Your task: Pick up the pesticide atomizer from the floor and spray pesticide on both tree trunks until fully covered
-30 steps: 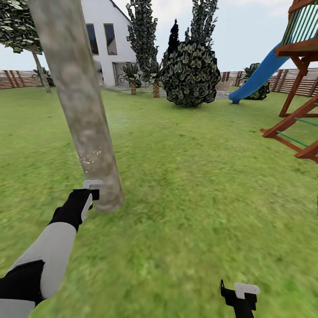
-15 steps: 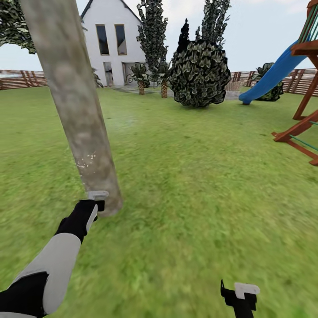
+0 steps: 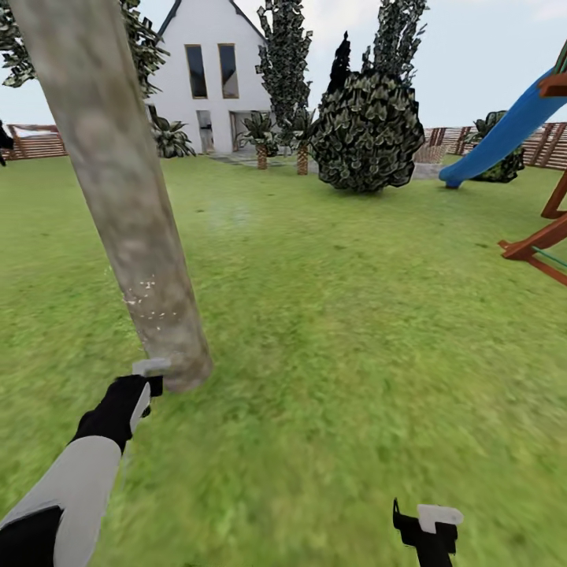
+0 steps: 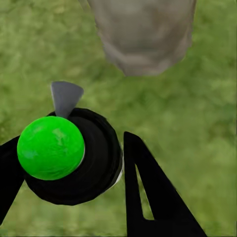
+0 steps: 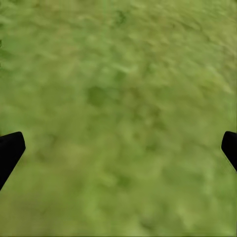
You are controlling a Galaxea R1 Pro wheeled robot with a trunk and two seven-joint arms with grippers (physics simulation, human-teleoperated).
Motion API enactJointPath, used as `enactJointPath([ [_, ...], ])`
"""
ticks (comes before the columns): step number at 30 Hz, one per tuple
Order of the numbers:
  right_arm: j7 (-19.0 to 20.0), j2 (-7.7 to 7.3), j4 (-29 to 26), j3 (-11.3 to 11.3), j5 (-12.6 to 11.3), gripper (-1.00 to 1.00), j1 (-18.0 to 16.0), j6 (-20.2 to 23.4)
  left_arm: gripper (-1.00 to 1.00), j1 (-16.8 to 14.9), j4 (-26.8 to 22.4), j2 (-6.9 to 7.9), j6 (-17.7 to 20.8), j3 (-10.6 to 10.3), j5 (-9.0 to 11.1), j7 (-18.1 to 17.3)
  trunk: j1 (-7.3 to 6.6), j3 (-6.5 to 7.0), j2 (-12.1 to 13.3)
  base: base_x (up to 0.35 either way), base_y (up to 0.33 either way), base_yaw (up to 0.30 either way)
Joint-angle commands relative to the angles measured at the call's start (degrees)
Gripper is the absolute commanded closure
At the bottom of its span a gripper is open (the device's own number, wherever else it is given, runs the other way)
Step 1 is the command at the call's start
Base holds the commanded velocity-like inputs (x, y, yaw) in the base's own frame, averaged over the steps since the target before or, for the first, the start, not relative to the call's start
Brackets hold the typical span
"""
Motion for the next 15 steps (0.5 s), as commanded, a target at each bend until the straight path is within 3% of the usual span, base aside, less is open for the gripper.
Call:
enactJointPath([
  [1, -0.25, 0.0, 0.04, -0.17, 0.44, -1.0, -0.02, -0.12, 1.0, 0.21, -0.07, 2.51, 0.17, 2.03, -1.37, -0.41, -0.02, -0.04, -0.03, 0.001, -0.272, 0.276],
  [4, -0.25, 0.0, 0.01, -0.18, 0.45, -1.0, -0.06, -0.15, 1.0, 1.52, 0.22, 2.73, -0.86, 2.66, -1.39, -0.24, -0.02, -0.04, -0.03, 0.08, -0.255, 0.232],
  [6, -0.24, -0.08, 0.01, -0.2, 0.42, -1.0, -0.02, -0.18, 1.0, 1.8, 1.17, 2.24, -3.81, 2.93, -1.12, -0.16, -0.02, -0.04, -0.03, 0.252, -0.178, 0.023],
  [8, -0.23, -0.08, 0.03, -0.17, 0.46, -1.0, -0.03, -0.18, 1.0, 1.93, 4.96, 2.17, -5.81, 2.98, -1.12, -0.18, -0.02, -0.04, -0.03, 0.272, -0.17, 0.004],
  [11, -0.23, -0.09, 0.01, -0.23, 0.41, -1.0, -0.02, -0.13, 1.0, 1.99, 11.22, 2.26, -12.81, 3.0, -1.18, -0.14, -0.02, -0.04, -0.03, 0.276, -0.168, 0.001],
  [15, -0.23, -0.09, 0.01, -0.2, 0.39, -1.0, -0.03, -0.09, 1.0, 2.0, 12.15, 2.3, -14.01, 3.14, -1.09, -0.16, -0.02, -0.04, -0.03, 0.28, -0.16, 0.0],
])
